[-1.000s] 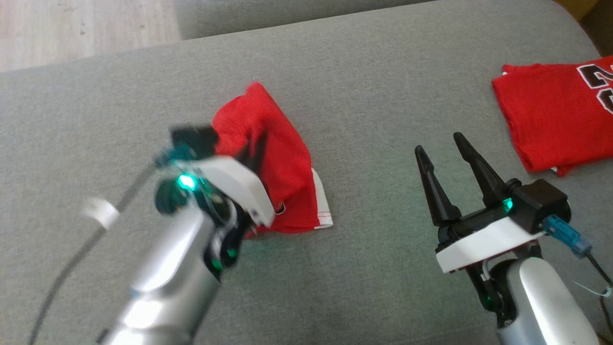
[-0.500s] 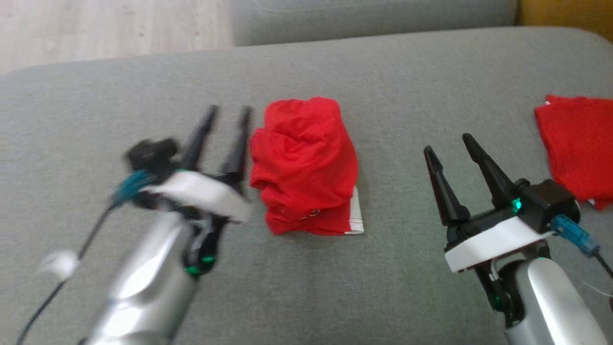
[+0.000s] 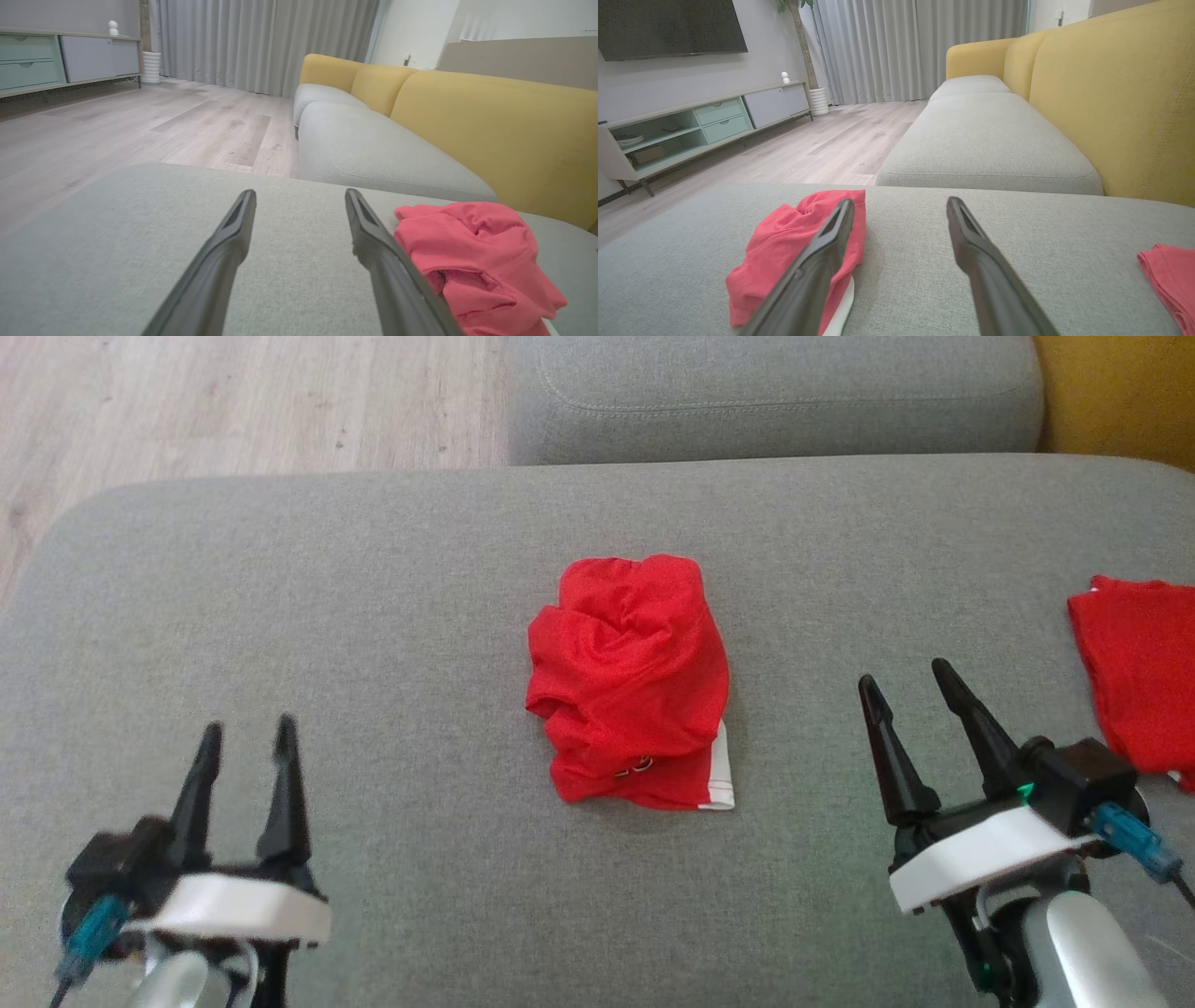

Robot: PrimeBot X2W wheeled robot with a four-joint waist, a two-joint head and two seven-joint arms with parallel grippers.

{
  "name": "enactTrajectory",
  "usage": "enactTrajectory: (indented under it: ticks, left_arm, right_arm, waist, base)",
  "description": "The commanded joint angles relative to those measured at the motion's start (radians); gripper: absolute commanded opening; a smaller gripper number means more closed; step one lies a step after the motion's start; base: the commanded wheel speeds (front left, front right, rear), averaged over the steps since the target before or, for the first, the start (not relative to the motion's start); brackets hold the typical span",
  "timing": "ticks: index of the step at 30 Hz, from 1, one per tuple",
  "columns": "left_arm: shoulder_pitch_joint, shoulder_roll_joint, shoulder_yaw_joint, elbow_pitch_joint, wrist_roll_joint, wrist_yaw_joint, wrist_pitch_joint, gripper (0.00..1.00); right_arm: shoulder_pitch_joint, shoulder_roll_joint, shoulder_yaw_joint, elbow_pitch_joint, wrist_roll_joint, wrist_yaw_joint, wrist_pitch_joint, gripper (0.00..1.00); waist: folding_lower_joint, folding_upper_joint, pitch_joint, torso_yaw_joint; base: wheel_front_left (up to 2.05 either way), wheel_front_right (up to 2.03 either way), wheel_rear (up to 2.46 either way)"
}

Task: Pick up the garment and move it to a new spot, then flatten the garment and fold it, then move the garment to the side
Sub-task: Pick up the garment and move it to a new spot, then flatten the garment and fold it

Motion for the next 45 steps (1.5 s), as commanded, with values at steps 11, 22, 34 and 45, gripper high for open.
enactTrajectory:
  ticks: [11,22,34,45]
  left_arm:
    - [0.048,0.054,0.078,-0.116,-0.01,0.053,-0.012,1.0]
    - [0.034,0.06,0.065,-0.142,-0.004,0.06,0.006,1.0]
    - [-0.033,0.04,0.029,-0.156,0.019,0.056,0.014,1.0]
    - [-0.055,0.021,0.006,-0.132,0.021,0.048,0.011,1.0]
  right_arm:
    - [0.004,0.015,0.02,-0.039,0.0,0.007,0.013,1.0]
    - [-0.03,0.016,0.079,-0.004,0.014,0.007,0.08,1.0]
    - [-0.251,0.079,0.192,0.408,0.012,0.007,0.23,1.0]
    - [-0.356,0.077,0.319,0.549,0.053,0.007,0.293,0.0]
  waist:
    - [0.0001,-0.0001,-0.005,-0.003]
    - [0.0001,-0.0001,0.018,0.003]
    - [0.0001,-0.0001,0.079,0.043]
    - [0.0001,-0.0001,0.061,0.058]
  base:
    - [0.0,0.0,0.0]
    - [0.0,0.0,0.0]
    - [0.0,0.0,0.0]
    - [0.0,0.0,0.0]
